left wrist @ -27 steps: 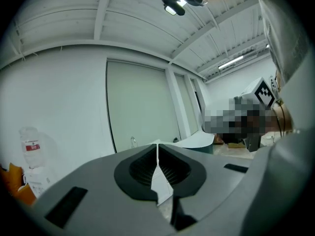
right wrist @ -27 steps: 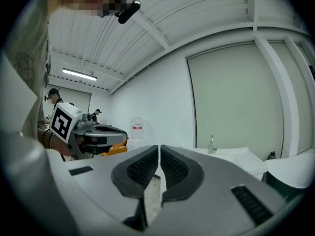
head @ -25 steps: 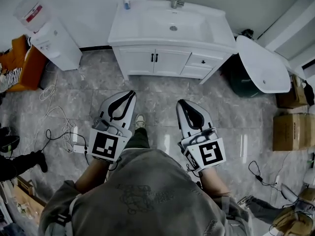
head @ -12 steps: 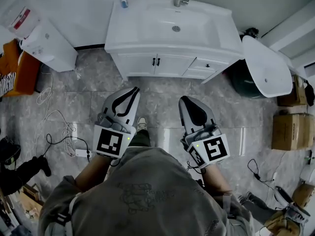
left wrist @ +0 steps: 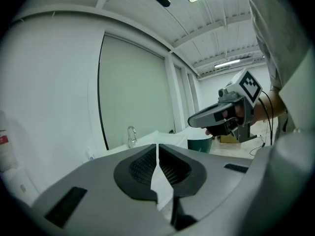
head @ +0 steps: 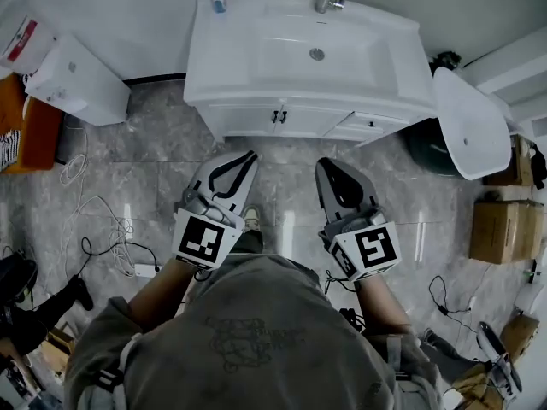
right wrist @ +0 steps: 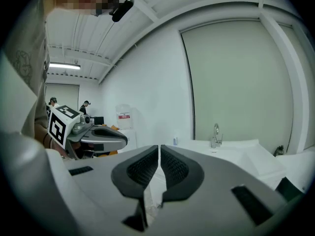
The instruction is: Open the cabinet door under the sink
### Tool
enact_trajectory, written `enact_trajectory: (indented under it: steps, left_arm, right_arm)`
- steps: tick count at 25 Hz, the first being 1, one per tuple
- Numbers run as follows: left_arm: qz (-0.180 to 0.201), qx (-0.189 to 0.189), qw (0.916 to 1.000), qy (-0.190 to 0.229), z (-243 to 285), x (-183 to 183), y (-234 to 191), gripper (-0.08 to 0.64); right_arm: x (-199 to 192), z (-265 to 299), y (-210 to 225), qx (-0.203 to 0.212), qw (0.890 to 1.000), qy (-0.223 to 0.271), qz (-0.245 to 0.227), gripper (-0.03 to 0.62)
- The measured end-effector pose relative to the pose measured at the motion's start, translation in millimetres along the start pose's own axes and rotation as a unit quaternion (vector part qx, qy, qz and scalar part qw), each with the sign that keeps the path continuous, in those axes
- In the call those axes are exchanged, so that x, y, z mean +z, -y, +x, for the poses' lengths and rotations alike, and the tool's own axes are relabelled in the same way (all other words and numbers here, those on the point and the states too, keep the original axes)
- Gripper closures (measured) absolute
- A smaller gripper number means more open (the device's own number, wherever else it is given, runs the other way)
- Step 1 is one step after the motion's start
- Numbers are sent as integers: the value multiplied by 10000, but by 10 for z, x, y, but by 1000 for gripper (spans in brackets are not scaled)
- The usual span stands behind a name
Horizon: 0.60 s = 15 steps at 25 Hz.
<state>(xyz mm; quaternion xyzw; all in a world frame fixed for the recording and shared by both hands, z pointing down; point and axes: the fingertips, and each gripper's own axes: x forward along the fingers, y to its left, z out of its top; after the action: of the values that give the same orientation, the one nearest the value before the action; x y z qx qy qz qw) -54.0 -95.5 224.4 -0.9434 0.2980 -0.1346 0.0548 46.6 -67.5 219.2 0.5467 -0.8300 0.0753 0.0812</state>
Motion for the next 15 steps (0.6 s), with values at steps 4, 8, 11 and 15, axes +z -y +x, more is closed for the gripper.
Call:
enact_trajectory:
  steps: [4,8,11,15]
  left_arm:
    - [-158,-80,9998,-25,170,-142,-197,535]
    - [-147,-99,9997,-174,320,-288,-350,535]
    - [-255,-110,9992,-274,468,-396,-425,535]
    - [-375,-242,9983,-368,727,-537,-385,534]
  right_arm:
    - [-80,331,92,-64,9999,-137,-10,559]
    - [-142,561,222,-254,9994,-187,134,558]
    - [-227,726,326,-321,9990,-255,152,559]
    - [-422,891,461,-275,9986,-403,184,558]
